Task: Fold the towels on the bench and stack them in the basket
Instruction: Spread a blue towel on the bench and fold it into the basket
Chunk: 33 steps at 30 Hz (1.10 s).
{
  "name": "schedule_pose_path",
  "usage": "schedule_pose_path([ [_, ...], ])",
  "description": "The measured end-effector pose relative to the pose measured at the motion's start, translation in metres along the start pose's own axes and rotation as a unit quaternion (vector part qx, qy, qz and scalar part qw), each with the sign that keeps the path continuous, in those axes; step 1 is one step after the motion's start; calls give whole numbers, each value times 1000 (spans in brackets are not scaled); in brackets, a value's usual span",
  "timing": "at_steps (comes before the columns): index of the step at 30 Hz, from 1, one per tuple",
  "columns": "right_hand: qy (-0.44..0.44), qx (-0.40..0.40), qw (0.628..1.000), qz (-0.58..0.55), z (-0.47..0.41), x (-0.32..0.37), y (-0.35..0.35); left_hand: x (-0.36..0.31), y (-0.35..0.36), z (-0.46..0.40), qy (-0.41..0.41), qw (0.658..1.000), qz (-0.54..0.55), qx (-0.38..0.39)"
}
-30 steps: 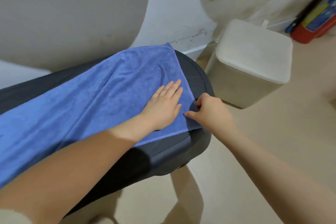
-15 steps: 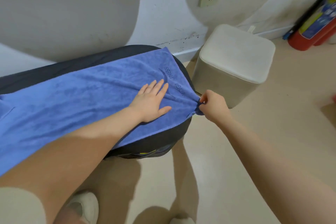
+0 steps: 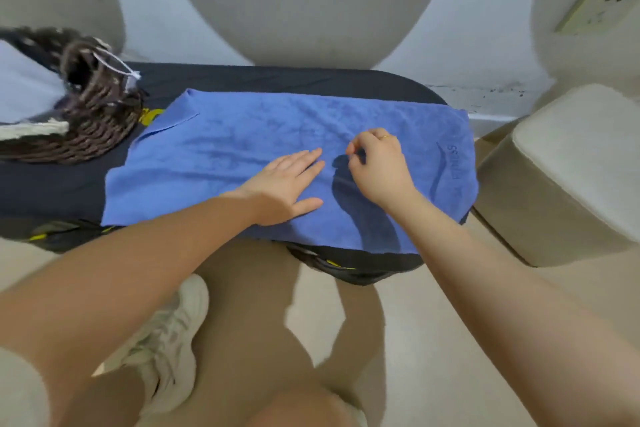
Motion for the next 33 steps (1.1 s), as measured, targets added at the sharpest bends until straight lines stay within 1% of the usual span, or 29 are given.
schedule_pose_path([
  [4,-51,60,996,-51,-27,64,47,74,-4,63,-151,987,22,-51],
  [5,-54,72,994,-64,-30,78,58,90,-3,78,-191,978,34,-73],
  [7,-68,98,990,-70,-30,102,80,119,5,104,-276,949,67,-138],
  [9,-120,119,985,-39,-34,125,107,144,14,125,-335,917,83,-201],
  [12,-197,137,970,41,-54,161,147,177,23,145,-417,876,97,-221],
  [14,-202,120,969,71,-74,184,168,192,29,151,-458,853,107,-226],
  [15,-188,99,974,85,-85,192,178,197,34,151,-467,848,111,-224],
  [17,-143,55,981,118,-106,203,192,203,42,146,-463,850,118,-221],
  [19,-79,36,988,130,-121,205,203,206,47,140,-438,861,134,-220],
  [22,0,34,998,51,-142,206,208,211,46,135,-390,864,199,-250],
  [24,14,60,997,-51,-154,209,208,216,42,137,-351,847,271,-294],
  [26,10,89,981,-173,-163,215,206,222,37,143,-329,821,334,-327],
  [28,17,118,957,-264,-169,225,202,224,32,148,-324,814,357,-324],
  [29,24,130,949,-287,-171,231,201,224,29,149,-324,813,364,-319],
  [31,39,145,936,-319,-174,243,199,223,22,150,-311,817,382,-300],
  [33,57,155,916,-366,-178,252,194,223,12,149,-283,841,387,-249],
])
Point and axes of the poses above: each hand's wrist, its own z-axis away from the middle knuckle, its own y-axis out of the palm, x = y × z, the point moved 2 cm from there along -z, towards the middle knuckle, and after that the axes turned 7 degrees about y, right-handed, at the moved point
